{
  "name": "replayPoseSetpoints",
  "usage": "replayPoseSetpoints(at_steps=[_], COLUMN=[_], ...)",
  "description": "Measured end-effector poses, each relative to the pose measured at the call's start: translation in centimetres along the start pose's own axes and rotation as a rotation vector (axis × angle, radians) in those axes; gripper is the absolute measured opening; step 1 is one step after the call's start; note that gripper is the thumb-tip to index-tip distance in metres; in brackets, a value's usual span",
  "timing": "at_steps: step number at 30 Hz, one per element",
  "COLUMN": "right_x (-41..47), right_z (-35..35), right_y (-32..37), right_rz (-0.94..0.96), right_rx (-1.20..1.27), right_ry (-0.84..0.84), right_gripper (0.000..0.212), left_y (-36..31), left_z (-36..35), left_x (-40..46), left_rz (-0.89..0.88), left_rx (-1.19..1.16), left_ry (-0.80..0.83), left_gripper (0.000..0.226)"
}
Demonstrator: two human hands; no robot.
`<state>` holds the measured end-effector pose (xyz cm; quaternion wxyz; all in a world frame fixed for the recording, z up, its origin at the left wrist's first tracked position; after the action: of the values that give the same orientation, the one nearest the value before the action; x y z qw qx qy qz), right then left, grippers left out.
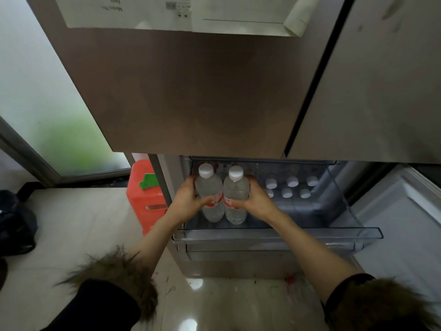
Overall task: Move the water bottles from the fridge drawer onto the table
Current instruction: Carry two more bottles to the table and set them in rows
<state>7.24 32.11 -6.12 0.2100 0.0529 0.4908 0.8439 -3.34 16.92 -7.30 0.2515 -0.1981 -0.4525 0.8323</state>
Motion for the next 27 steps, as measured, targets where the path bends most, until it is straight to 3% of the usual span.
replayPoseSetpoints(at_steps=[4,11,17,23,27], right_x=[-0.9,-4.5,-7.9,-11.1,-12.8], right_z=[-0.2,0.1,1.2,3.1,3.1], right_y=[0.4,1.7,6.0,10.3,13.1], right_rz=[0.002,0.049,0.236,0.344,0.371], right_rx=[-0.076,-0.075,-0.109,0.13,0.309], right_ry=[-0.029,-0.222,-0.31,-0.357,-0.249], right_gripper=[0.069,0.075,0.071,0.069,0.064], left_y=[0.2,-1.2,-4.7,-9.7,-10.9], left_z=[0.4,1.7,4.2,8.5,10.5], left_x=[-0.5,-3.5,-7.2,-12.5,-17.0], left_rz=[-0.049,-0.167,-0.298,-0.362,-0.316], left_rx=[0.06,0.154,0.159,-0.021,-0.153], left_ry=[-0.062,-0.141,-0.194,-0.332,-0.477], left_gripper=[0.068,0.07,0.07,0.061,0.05])
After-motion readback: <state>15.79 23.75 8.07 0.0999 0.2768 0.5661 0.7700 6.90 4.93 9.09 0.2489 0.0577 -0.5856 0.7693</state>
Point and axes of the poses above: each hand's wrist, its own x-axis towards the middle knuckle, its own z-axis out of the back of the hand, y = z × x, the point moved 3 cm from there along x, towards the middle knuckle, and after that the axes turned 3 degrees about z, right-handed, at the moved point
